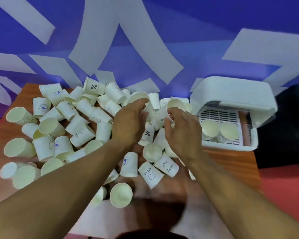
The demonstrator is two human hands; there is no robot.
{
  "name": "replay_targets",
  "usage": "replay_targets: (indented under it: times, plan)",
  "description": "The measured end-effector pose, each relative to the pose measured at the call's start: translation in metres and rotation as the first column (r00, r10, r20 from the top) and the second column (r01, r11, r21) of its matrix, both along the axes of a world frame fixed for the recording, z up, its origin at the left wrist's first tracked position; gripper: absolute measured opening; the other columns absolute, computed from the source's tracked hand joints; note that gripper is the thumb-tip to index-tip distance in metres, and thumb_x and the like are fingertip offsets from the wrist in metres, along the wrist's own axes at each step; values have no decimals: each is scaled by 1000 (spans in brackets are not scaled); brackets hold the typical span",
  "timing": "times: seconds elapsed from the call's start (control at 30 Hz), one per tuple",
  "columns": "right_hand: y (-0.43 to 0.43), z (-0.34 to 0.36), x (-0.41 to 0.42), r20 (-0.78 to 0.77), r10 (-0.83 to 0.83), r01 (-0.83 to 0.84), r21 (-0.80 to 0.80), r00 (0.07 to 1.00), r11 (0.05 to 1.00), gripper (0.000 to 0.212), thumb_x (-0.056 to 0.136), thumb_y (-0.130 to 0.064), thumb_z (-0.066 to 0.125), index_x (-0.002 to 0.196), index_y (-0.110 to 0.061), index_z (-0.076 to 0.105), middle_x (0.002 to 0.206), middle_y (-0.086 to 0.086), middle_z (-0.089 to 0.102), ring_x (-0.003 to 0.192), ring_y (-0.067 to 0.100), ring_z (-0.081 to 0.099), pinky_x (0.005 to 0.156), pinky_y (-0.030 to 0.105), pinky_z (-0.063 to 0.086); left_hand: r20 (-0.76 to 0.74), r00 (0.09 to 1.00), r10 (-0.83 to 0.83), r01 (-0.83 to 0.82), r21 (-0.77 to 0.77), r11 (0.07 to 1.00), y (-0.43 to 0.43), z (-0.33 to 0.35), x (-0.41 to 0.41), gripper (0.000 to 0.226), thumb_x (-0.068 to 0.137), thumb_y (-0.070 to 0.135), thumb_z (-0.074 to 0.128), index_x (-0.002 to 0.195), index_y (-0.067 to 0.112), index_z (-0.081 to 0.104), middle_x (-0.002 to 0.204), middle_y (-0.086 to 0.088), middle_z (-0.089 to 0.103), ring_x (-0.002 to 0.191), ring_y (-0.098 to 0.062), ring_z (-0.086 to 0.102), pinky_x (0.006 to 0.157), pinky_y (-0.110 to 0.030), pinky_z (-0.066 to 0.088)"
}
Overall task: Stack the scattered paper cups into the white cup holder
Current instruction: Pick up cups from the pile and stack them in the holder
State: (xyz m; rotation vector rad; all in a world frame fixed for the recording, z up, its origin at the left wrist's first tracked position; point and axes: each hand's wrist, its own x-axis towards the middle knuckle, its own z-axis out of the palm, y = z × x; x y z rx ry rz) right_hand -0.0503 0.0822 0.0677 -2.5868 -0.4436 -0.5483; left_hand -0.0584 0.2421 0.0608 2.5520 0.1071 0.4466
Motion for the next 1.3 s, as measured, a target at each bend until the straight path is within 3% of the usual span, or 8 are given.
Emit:
replay_targets:
  times: [0.2, 0.5, 0.67, 0.83, 1.03, 1.3]
  plan:
    - [-113, 3, 7, 15, -97, 98, -19, 995, 995, 17, 82, -16, 65, 98, -13, 64, 77, 3, 63, 67, 29, 55, 67, 36, 43, 19, 990, -137, 136, 74, 988, -110, 8, 12, 14, 93, 21, 60, 107, 17, 62, 95, -3, 70, 81, -26, 63, 67, -36, 49]
    - [-226, -18, 25, 7, -139, 139, -12, 990, 990, 14, 79, -13, 65, 93, -13, 69, 74, 3, 64, 68, 28, 56, 69, 40, 46, 23, 946, -322, 307, 245, 920, -212, -9, 29, 18, 83, 14, 68, 101, 16, 66, 83, -4, 68, 69, -29, 61, 63, -34, 49]
    - [-244, -44, 39, -87, -65, 58, -75, 994, 995, 18, 79, -13, 63, 96, -13, 69, 76, 4, 63, 70, 29, 56, 71, 41, 47, -71, 924, -375, 378, 304, 875, -225, -30, 42, 14, 86, 15, 60, 99, 15, 63, 77, -5, 63, 68, -31, 57, 64, -36, 46]
    - [-244, -72, 46, -159, -40, 20, -125, 987, 992, 17, 80, -15, 61, 94, -15, 71, 76, 2, 64, 73, 27, 56, 70, 37, 43, -190, 915, -355, 400, 329, 856, -226, -49, 48, 18, 84, 15, 65, 101, 16, 66, 79, -5, 67, 69, -29, 59, 63, -32, 45]
    - [-239, -87, 54, -257, 3, -60, -215, 967, 975, 21, 84, -24, 49, 84, -16, 69, 73, 1, 62, 74, 26, 54, 71, 37, 40, -322, 864, -388, 490, 355, 796, -230, -69, 58, 11, 76, 14, 68, 86, 17, 62, 67, -1, 58, 64, -28, 56, 57, -28, 25]
    - [-235, -100, 60, -305, 2, -73, -224, 952, 972, 14, 82, -18, 56, 72, -17, 66, 68, 0, 62, 70, 27, 56, 73, 37, 43, -362, 850, -382, 503, 346, 792, -230, -88, 68, 13, 72, 12, 72, 82, 17, 65, 61, 0, 56, 60, -28, 56, 53, -30, 38]
